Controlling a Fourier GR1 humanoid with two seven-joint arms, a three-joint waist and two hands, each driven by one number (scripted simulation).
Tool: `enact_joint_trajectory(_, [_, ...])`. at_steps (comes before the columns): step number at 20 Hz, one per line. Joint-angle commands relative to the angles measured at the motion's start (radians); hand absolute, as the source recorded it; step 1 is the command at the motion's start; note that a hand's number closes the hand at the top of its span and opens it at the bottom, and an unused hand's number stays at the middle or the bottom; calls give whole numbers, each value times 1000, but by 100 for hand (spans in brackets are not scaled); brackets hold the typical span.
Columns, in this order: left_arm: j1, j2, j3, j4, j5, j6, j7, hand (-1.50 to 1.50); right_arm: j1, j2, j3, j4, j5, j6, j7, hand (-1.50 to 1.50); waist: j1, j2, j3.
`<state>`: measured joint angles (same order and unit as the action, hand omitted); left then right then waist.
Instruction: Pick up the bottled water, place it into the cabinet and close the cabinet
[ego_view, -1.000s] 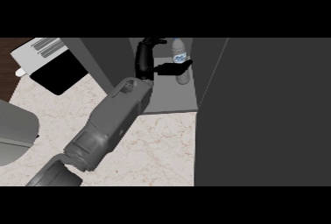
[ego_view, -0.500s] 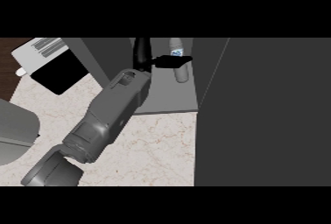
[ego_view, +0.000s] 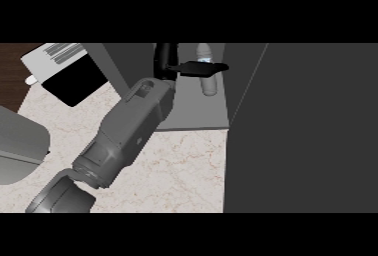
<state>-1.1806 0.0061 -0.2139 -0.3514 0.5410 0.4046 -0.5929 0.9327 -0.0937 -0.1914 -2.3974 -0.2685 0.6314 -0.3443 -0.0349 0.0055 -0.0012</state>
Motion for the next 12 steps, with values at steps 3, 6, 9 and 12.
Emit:
enact_joint_trajectory(3, [124, -6, -32, -122, 18, -88, 0, -150, 30, 4, -1, -169, -87, -45, 109, -150, 33, -8, 0])
enact_joint_trajectory(6, [192, -6, -88, -249, 44, -52, 40, -150, 81, 18, 14, -138, -72, 1, 52, -150, 31, -18, 0])
enact_joint_trajectory(9, [235, -6, -129, -314, 53, -42, 49, -150, 57, -15, 3, -185, -93, -22, 107, -150, 27, -11, 0])
enact_joint_trajectory(12, [327, -6, -180, -481, 32, -12, 124, -150, 61, 45, 57, -148, -38, -31, 65, -150, 48, -21, 0])
